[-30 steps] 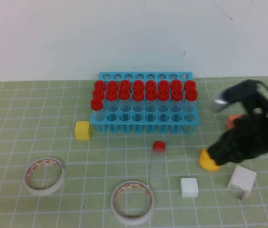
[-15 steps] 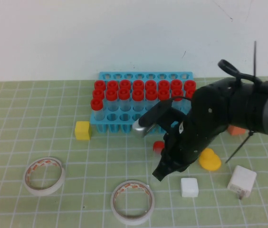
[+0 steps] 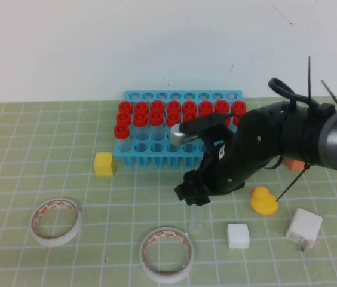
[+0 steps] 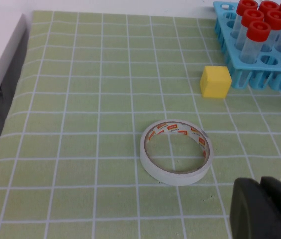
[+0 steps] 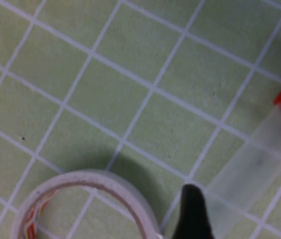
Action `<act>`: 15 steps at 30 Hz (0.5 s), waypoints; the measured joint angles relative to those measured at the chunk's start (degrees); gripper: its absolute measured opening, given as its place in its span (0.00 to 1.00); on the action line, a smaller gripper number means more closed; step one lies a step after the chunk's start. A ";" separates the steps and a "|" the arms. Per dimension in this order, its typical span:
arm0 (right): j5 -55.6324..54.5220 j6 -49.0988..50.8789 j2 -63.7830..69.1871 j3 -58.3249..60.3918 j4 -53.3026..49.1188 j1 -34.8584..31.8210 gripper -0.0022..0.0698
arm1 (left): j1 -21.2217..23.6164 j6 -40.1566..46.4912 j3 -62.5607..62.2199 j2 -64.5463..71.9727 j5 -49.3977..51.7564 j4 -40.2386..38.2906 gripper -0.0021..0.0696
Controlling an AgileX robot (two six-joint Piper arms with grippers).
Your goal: Place the test tubes
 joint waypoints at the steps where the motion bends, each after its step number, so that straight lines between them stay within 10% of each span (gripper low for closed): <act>1: -0.26 0.40 0.41 -0.11 0.17 0.00 0.65 | 0.00 0.00 0.00 0.00 0.00 0.00 0.03; 15: 3.00 4.95 7.92 -4.00 0.59 0.00 0.75 | 0.00 0.00 0.00 0.00 0.00 -0.08 0.03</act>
